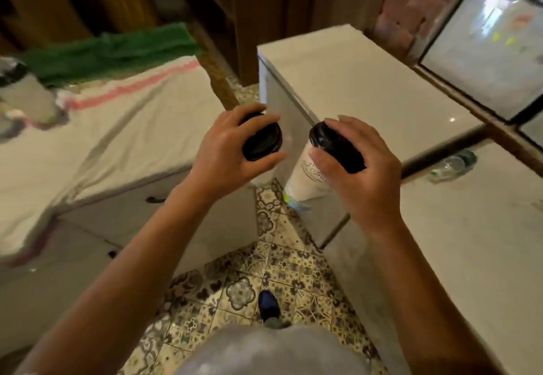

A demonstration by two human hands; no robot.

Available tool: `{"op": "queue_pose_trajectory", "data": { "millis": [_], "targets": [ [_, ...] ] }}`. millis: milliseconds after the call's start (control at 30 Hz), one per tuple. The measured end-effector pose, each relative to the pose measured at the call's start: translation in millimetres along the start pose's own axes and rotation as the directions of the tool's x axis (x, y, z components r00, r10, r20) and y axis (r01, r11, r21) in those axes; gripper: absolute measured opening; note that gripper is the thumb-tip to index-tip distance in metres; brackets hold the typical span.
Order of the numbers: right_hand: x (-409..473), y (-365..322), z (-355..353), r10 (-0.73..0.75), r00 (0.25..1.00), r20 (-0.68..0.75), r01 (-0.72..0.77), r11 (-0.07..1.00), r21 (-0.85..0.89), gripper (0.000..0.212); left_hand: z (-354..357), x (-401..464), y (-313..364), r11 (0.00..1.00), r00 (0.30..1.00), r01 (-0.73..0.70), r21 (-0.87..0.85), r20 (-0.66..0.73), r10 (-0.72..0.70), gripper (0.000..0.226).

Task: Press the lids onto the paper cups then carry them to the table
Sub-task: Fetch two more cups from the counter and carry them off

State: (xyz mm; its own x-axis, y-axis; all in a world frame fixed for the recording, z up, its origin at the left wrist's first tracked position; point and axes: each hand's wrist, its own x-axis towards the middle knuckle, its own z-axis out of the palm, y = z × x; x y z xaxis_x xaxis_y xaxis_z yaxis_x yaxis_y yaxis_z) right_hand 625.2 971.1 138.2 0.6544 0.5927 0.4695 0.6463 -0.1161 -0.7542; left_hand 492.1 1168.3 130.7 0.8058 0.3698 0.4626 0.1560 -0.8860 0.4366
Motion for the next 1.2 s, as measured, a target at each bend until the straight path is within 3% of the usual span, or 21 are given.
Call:
{"op": "queue_pose_trajectory", "data": {
  "millis": [233, 533, 833, 1200],
  "targets": [
    [88.2, -17.4, 95.4, -0.173, 0.966, 0.194, 0.161, 0.984, 0.074, 0.056, -69.8, 2.6, -83.8, 0.963, 0.965, 0.224, 0.15, -0.17, -0.197, 0.067],
    [167.8, -46.0, 240.4, -0.231, 0.91, 0.343, 0.192, 0.971, 0.145, 0.063, -137.5, -10.2, -225.3, 0.848, 0.838, 0.499, 0.179, -0.35, -0.419, 0.065],
    [241.7, -82.9, 396.4, -0.19, 0.92, 0.344, 0.174, 0.982, 0.077, 0.058, -171.1, 35.4, -358.6, 0.828, 0.848, 0.513, 0.225, -0.282, -0.449, 0.068],
    [279.3, -66.2, 494.9, -0.133, 0.902, 0.41, 0.157, 0.987, -0.025, 0.056, -157.5, 68.7, -416.7, 0.784, 0.816, 0.572, 0.241, -0.262, -0.515, 0.067]
  ]
}}
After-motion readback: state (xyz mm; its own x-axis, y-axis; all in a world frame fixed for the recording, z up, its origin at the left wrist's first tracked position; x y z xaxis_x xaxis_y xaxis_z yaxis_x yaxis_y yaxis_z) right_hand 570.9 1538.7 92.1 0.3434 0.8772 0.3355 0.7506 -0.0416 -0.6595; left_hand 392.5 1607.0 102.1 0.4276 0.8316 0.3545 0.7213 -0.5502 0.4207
